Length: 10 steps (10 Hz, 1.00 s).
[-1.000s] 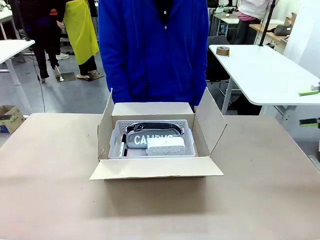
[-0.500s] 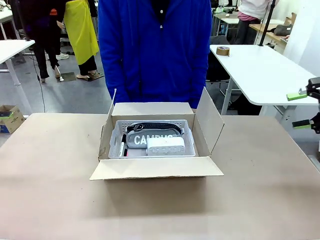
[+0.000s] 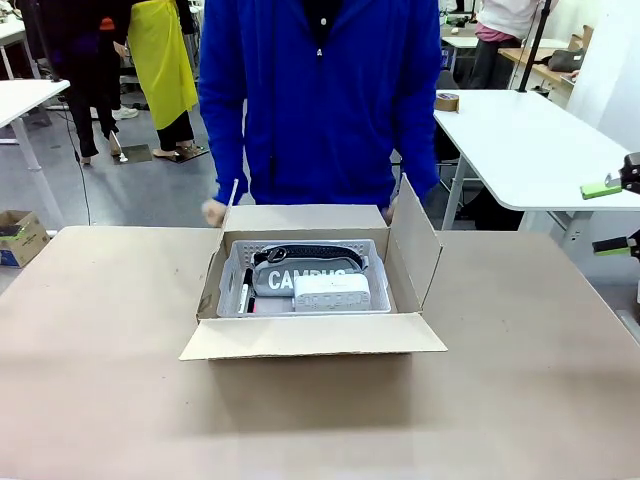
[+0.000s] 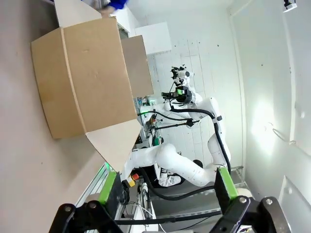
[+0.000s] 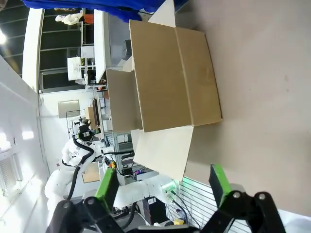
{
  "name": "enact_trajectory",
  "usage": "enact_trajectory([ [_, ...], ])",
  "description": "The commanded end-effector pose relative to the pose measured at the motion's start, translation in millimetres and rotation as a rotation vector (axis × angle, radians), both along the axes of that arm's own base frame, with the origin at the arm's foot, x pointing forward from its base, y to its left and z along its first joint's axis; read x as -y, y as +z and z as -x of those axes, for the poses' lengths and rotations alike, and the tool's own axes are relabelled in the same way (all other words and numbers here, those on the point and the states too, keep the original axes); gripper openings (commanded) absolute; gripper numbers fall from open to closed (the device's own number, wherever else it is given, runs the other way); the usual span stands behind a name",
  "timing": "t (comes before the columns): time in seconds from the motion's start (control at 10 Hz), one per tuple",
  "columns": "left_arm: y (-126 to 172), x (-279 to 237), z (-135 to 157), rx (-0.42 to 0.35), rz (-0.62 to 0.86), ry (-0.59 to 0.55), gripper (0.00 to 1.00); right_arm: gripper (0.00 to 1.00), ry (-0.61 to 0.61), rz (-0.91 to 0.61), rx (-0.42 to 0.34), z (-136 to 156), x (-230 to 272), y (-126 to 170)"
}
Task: Pack the gift set into the box.
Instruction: Press and hold the closed box until the human finishes sealing it.
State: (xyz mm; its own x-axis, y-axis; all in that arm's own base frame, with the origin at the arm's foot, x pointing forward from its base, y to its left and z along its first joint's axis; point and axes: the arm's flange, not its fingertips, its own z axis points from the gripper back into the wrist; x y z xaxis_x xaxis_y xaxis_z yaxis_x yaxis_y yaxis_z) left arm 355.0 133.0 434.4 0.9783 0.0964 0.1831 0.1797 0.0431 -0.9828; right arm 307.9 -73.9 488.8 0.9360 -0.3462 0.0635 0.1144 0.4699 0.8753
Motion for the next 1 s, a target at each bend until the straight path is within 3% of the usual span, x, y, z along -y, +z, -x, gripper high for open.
enact_trajectory([
  [0.0, -0.4, 1.9, 2.8, 0.01, -0.009, 0.001, 1.0, 1.0, 0.004, -0.021, 0.018, -0.3, -1.3, 0.3],
  [0.9, -0.4, 1.9, 2.8, 0.01, -0.009, 0.001, 1.0, 1.0, 0.004, -0.021, 0.018, -0.3, -1.3, 0.3],
])
